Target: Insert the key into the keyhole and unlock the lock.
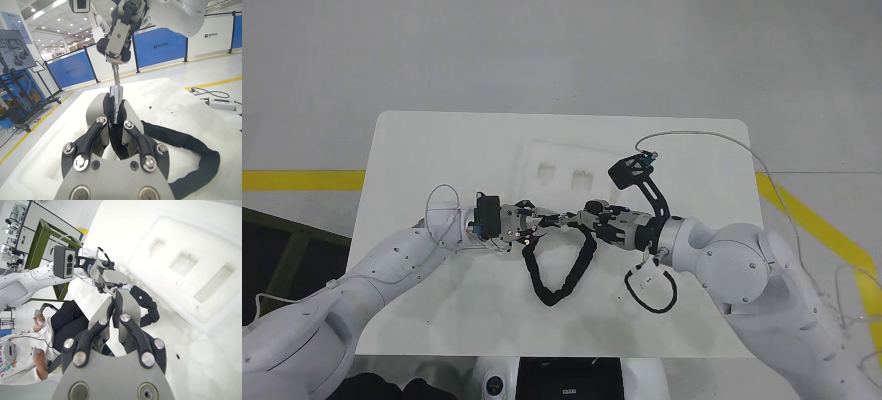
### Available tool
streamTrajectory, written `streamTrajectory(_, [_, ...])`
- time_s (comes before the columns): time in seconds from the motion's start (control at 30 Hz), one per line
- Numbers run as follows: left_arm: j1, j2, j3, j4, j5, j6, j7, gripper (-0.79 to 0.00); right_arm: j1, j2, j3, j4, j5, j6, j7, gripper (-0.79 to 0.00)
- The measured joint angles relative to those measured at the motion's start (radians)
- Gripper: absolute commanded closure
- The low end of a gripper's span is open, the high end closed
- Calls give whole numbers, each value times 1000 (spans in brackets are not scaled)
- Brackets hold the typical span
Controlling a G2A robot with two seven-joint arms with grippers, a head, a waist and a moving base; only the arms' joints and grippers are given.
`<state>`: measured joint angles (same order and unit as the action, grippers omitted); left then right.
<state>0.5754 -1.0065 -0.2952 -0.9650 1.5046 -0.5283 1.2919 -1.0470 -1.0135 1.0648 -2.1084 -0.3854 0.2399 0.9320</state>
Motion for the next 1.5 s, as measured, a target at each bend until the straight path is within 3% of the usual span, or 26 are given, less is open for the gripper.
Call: streamTrajectory(1.5, [0, 0, 0, 0, 0, 0, 0, 0, -17, -20, -12, 9, -34, 25, -46, 0])
